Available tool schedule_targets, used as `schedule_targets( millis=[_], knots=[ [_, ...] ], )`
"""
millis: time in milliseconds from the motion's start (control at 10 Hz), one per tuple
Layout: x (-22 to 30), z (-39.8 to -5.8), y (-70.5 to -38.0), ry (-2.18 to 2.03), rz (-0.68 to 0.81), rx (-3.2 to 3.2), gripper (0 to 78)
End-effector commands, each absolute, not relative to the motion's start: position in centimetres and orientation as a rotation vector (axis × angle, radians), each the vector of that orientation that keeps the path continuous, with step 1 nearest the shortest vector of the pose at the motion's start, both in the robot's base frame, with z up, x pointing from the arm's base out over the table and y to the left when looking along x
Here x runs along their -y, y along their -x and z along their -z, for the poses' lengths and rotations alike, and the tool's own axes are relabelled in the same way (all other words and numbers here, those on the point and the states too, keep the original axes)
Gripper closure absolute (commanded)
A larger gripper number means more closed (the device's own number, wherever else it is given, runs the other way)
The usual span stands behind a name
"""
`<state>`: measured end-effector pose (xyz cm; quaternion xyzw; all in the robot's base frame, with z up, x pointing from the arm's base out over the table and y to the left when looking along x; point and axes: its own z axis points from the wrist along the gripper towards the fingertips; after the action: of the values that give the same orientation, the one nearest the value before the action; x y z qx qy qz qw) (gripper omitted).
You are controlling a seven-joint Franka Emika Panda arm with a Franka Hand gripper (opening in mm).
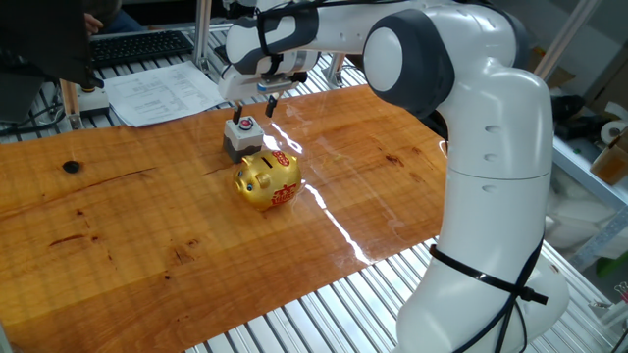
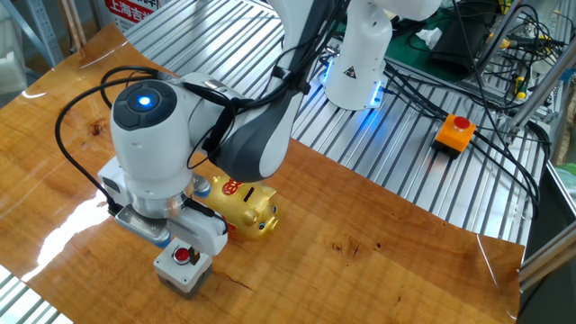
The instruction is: Drop coins into a piggy bank
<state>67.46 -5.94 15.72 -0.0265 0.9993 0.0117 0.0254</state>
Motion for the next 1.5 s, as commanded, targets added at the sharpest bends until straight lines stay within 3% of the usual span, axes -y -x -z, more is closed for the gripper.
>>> schedule_targets(
  millis=[100, 1400, 1500],
  knots=[
    [5.9, -15.9, -67.5, 0.084, -0.034, -3.087, 76.4],
    [5.9, -15.9, -67.5, 0.084, -0.034, -3.087, 76.4],
    [3.9, -13.4, -66.6, 0.016, -0.057, -3.053, 76.4]
  ],
)
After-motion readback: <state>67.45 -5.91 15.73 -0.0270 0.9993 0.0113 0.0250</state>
